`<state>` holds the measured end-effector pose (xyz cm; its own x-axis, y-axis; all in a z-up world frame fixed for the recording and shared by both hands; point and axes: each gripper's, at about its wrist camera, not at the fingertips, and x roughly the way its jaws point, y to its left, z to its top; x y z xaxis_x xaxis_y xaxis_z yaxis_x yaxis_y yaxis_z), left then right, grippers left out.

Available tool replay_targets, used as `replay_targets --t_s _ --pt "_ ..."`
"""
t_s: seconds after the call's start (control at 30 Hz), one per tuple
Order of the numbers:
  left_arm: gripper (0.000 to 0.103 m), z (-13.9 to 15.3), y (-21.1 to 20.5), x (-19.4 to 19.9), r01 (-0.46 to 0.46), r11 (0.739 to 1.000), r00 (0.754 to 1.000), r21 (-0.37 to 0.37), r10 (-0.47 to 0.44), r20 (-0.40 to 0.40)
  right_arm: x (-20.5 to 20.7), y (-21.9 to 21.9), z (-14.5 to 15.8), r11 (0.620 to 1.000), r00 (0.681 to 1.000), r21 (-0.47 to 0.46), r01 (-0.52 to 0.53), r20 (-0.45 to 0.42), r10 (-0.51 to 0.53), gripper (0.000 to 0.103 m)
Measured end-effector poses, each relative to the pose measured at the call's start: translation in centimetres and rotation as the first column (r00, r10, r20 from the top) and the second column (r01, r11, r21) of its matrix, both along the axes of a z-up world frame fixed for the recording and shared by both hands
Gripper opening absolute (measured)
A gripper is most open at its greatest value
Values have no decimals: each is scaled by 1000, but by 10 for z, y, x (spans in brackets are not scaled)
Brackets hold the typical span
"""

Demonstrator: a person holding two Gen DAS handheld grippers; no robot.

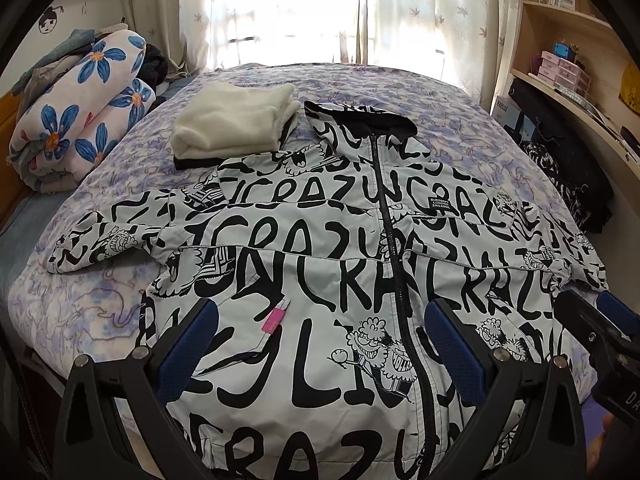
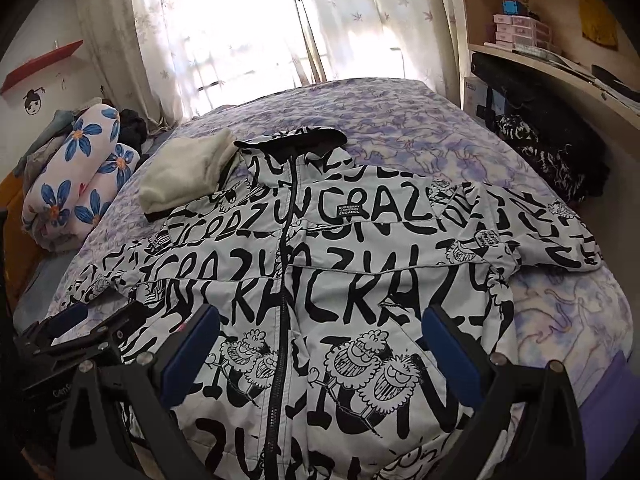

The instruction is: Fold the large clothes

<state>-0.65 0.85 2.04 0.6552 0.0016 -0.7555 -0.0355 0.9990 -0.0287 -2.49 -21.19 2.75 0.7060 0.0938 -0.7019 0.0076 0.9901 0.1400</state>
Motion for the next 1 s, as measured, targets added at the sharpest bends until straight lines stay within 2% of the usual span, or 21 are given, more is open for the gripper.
replay_targets --t_s 0.2,0.53,0.67,0.87,1.0 --pt "102 -2 -1 0 1 1000 1000 1 -1 1 -3 8 -1 998 1000 -70 1 19 0 101" --pt "102 -4 -2 0 3 1000 1000 -2 -3 -3 -4 17 -5 996 1000 -82 -23 14 24 101" --pt "102 -4 -2 0 4 1000 1000 -3 -4 -1 -3 17 -7 997 999 -67 -40 9 40 101" --pt "102 -7 -2 0 7 1000 1000 -10 -7 9 -1 10 -11 997 997 25 -74 0 74 101" --pt "102 -9 -2 0 10 1000 1000 -15 -10 8 0 8 -12 997 998 27 -70 -1 70 101"
